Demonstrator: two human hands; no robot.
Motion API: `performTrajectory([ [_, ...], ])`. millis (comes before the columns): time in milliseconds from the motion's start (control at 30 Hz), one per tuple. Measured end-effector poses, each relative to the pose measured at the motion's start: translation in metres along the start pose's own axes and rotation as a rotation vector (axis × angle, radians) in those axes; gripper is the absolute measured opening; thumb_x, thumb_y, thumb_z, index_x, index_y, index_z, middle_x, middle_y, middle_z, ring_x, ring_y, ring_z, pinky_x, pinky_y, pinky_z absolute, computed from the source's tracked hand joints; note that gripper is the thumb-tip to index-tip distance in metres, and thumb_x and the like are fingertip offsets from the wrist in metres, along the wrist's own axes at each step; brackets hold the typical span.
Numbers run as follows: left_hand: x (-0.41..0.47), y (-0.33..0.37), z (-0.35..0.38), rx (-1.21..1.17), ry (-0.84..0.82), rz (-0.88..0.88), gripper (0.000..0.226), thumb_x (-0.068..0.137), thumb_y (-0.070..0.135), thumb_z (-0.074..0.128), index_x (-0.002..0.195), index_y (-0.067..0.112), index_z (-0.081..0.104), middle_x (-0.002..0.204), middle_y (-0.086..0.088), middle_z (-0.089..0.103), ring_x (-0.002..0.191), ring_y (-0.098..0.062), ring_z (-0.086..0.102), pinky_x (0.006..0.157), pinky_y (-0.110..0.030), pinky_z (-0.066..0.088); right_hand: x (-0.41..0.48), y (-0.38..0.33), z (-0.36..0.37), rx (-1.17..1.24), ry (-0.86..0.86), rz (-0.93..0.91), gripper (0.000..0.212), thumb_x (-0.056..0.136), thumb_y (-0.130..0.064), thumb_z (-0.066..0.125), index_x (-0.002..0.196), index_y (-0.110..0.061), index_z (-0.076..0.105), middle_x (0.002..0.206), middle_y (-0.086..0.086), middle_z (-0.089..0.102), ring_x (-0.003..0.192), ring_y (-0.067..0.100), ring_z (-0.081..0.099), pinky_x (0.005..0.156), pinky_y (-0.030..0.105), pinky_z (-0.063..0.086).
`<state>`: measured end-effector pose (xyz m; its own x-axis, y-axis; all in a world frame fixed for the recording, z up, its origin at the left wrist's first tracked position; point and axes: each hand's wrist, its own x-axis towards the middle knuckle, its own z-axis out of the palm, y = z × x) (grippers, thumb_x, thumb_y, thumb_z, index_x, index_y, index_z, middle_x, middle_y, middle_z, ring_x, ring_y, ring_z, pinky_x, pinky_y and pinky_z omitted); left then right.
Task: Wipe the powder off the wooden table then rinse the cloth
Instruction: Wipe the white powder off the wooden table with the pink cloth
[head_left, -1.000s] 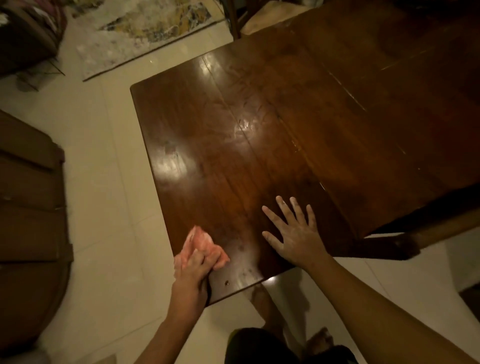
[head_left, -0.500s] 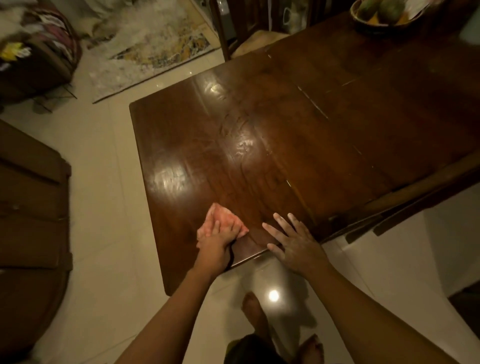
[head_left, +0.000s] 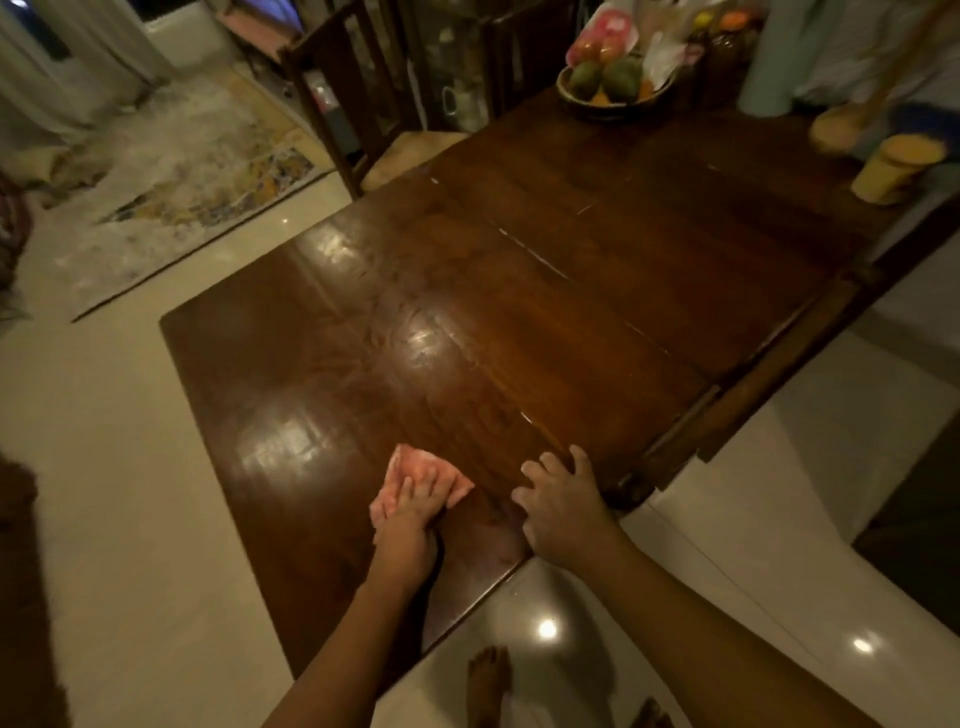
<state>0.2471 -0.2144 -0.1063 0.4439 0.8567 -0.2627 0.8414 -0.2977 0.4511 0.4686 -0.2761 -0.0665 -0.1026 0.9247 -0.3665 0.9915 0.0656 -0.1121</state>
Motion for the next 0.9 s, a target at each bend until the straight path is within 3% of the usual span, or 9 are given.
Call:
performTrajectory([
  [100,0.045,-0.001,-0.007,0.037,-0.093,0.021,0.066,0.099,0.006,0.041,0.154,0.039,0.024,0.164,0.01,0.004,0.152,-0.022,-0.002,0.118,-0.05,0.003,0.001,0.0,-0.033,0.161,0.062,0.132,0.036,0.098,-0.034,0.045,0.132,-0.026,0.054,0.146,0.003,0.041,0.137,0.027,0.03,0.109,0.047,0.034],
  [200,0.086,0.009,-0.011,0.055,-0.185,0.084,0.065,0.101,0.01,0.04,0.154,0.04,0.019,0.165,0.006,0.005,0.152,-0.027,-0.004,0.12,-0.057,0.006,-0.014,-0.003,-0.06,0.308,0.181,0.208,0.033,0.099,-0.035,0.046,0.127,-0.027,0.06,0.145,-0.001,0.044,0.134,0.022,0.033,0.107,0.041,0.039],
  [300,0.134,0.039,-0.012,0.121,-0.23,0.195,0.07,0.099,0.004,0.035,0.155,0.041,0.016,0.165,0.006,0.004,0.152,-0.026,-0.006,0.119,-0.061,0.007,-0.033,0.006,-0.082,0.172,0.37,0.304,0.031,0.095,-0.044,0.044,0.115,-0.035,0.067,0.132,-0.007,0.053,0.127,0.019,0.042,0.101,0.042,0.039],
  [367,0.168,0.066,-0.005,0.169,-0.263,0.263,0.08,0.094,-0.005,0.033,0.154,0.045,0.014,0.166,0.006,0.002,0.152,-0.027,-0.008,0.117,-0.065,0.006,-0.047,0.025,-0.086,0.143,0.446,0.481,0.03,0.089,-0.049,0.045,0.105,-0.039,0.068,0.123,-0.007,0.053,0.123,0.02,0.043,0.097,0.045,0.037],
  [467,0.208,0.118,0.007,0.271,-0.308,0.304,0.079,0.096,-0.003,0.029,0.152,0.051,0.01,0.166,0.005,-0.003,0.152,-0.03,-0.011,0.113,-0.071,0.004,-0.062,0.049,-0.069,0.351,0.394,0.698,0.027,0.089,-0.051,0.044,0.107,-0.041,0.062,0.13,-0.009,0.038,0.136,0.021,0.025,0.108,0.046,0.028],
  [667,0.259,0.213,0.053,0.396,-0.427,0.398,0.083,0.097,0.01,0.045,0.151,0.052,-0.002,0.165,0.004,-0.016,0.15,-0.038,-0.014,0.11,-0.075,0.012,-0.058,0.058,-0.053,0.476,0.397,0.744,0.033,0.083,-0.052,0.04,0.111,-0.039,0.051,0.139,-0.008,0.031,0.143,0.024,0.016,0.118,0.055,0.023],
  [733,0.26,0.22,0.072,0.459,-0.458,0.531,0.083,0.096,0.019,0.049,0.149,0.055,-0.005,0.163,0.006,-0.02,0.149,-0.037,-0.016,0.11,-0.076,0.009,-0.059,0.057,-0.054,0.494,0.401,0.762,0.037,0.083,-0.051,0.04,0.115,-0.036,0.05,0.141,-0.008,0.03,0.145,0.023,0.015,0.119,0.057,0.022],
  [800,0.249,0.211,0.079,0.526,-0.431,0.793,0.081,0.097,0.024,0.05,0.15,0.052,-0.004,0.164,0.009,-0.015,0.15,-0.03,-0.015,0.112,-0.075,0.003,-0.059,0.055,-0.054,0.491,0.412,0.778,0.038,0.082,-0.05,0.04,0.116,-0.035,0.05,0.141,-0.008,0.029,0.146,0.022,0.013,0.119,0.058,0.021],
  [900,0.234,0.174,0.071,0.37,-0.4,1.019,0.071,0.098,0.02,0.051,0.149,0.054,0.015,0.165,0.011,-0.001,0.152,-0.02,-0.009,0.119,-0.063,0.004,-0.058,0.054,-0.055,0.488,0.414,0.796,0.04,0.08,-0.052,0.035,0.113,-0.036,0.049,0.142,-0.008,0.028,0.148,0.021,0.009,0.118,0.058,0.022],
])
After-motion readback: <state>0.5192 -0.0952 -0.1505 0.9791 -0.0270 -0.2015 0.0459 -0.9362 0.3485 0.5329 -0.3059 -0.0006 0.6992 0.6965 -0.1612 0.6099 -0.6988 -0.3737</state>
